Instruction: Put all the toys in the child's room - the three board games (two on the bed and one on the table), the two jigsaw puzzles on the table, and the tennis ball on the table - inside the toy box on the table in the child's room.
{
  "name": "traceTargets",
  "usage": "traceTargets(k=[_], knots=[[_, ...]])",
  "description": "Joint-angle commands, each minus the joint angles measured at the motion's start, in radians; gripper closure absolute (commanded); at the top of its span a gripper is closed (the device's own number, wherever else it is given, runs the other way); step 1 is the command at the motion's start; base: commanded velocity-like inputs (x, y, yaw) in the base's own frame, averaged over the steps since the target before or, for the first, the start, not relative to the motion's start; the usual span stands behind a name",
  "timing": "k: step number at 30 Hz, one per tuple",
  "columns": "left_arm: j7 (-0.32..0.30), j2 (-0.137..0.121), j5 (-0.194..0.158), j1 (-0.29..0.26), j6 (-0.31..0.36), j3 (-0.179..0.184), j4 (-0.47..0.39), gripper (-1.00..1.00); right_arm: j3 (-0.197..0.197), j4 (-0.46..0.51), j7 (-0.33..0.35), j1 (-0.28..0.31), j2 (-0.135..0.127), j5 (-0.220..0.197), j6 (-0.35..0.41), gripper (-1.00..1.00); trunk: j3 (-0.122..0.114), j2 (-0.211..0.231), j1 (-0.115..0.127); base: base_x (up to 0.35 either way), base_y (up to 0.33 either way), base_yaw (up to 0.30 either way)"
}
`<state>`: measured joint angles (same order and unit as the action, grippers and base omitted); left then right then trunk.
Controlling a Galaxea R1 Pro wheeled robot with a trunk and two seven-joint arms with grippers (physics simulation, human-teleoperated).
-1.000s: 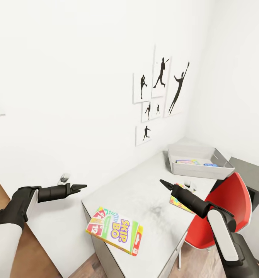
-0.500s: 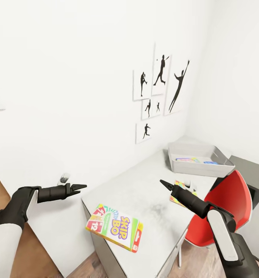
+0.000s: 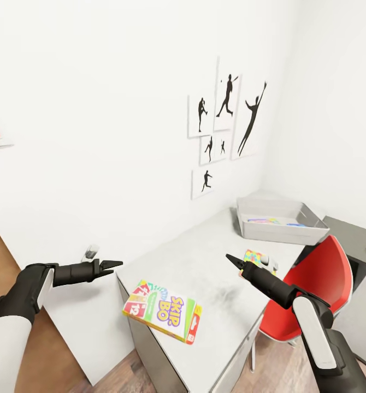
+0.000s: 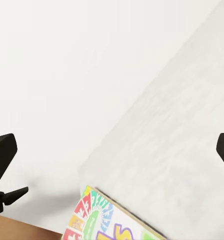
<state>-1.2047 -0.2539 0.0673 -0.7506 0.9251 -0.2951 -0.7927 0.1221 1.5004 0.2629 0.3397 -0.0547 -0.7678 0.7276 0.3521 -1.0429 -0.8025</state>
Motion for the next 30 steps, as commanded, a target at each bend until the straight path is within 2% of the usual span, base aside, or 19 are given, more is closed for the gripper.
traceTargets(k=[1, 30], knots=[[-0.008, 0.001, 0.007, -0.001, 0.009, -0.003, 0.0, -1.0, 0.001, 0.0, 0.004, 0.001, 0.0, 0.001, 0.006, -1.0, 0.004, -0.008, -0.004, -0.006, 0.0, 0.0], [-0.007, -0.001, 0.008, -0.001, 0.009, -0.004, 0.0, -1.0, 0.002, 0.0, 0.004, 0.001, 0.0, 0.001, 0.006, -1.0, 0.095, -0.211, -0.115, -0.016, 0.0, 0.0]])
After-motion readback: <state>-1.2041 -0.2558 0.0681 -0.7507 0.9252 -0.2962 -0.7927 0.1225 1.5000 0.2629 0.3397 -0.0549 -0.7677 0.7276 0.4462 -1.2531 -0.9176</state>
